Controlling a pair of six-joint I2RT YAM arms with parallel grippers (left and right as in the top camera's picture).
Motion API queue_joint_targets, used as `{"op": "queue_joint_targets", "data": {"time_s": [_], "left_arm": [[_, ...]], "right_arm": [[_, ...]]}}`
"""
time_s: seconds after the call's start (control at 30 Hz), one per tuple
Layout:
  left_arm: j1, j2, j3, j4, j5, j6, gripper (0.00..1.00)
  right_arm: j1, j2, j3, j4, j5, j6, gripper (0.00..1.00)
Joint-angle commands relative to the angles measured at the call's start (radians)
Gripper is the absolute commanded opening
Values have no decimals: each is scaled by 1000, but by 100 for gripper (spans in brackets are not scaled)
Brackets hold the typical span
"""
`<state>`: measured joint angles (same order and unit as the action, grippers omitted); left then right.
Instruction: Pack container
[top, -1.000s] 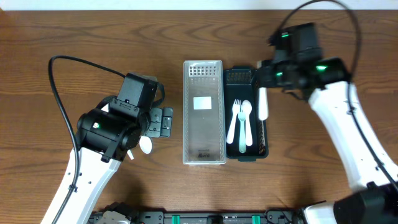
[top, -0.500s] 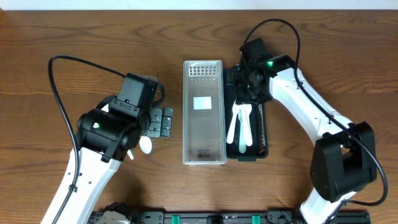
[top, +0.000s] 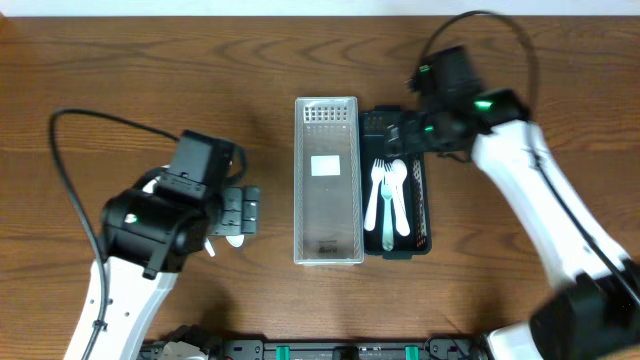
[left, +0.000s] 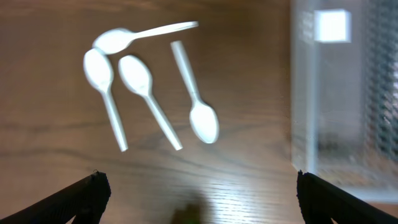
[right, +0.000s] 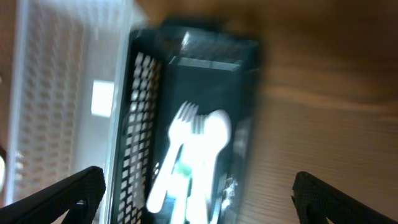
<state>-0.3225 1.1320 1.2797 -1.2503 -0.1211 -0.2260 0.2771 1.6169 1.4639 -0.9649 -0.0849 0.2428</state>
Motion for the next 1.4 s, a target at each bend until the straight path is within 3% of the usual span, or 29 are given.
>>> {"op": "queue_joint_targets", "data": {"time_s": [0.0,0.17,0.37,0.73,0.9,1.37], "left_arm": [[96,5,-3,19,-26,-61,98],[203,48,-90,116,-10,-64,98],[221,145,-262,308,70,-64,98],[221,448,-356,502,90,-59,98],[221,547,-356,557,190,-4,98],[221,615,-356,594,189,-4,97]], "right_arm": [[-108,-125,31,-32,29,-21,99],[-293,-179,30,-148,30,-69,99],[-433,-149,-3,-198,25,-75,99],[-436,-72,-23,-192,24,-76,99],[-433,-63,-42,-185,25,-76,99],[-433,-63,-66,-169,25,-76,99]]}}
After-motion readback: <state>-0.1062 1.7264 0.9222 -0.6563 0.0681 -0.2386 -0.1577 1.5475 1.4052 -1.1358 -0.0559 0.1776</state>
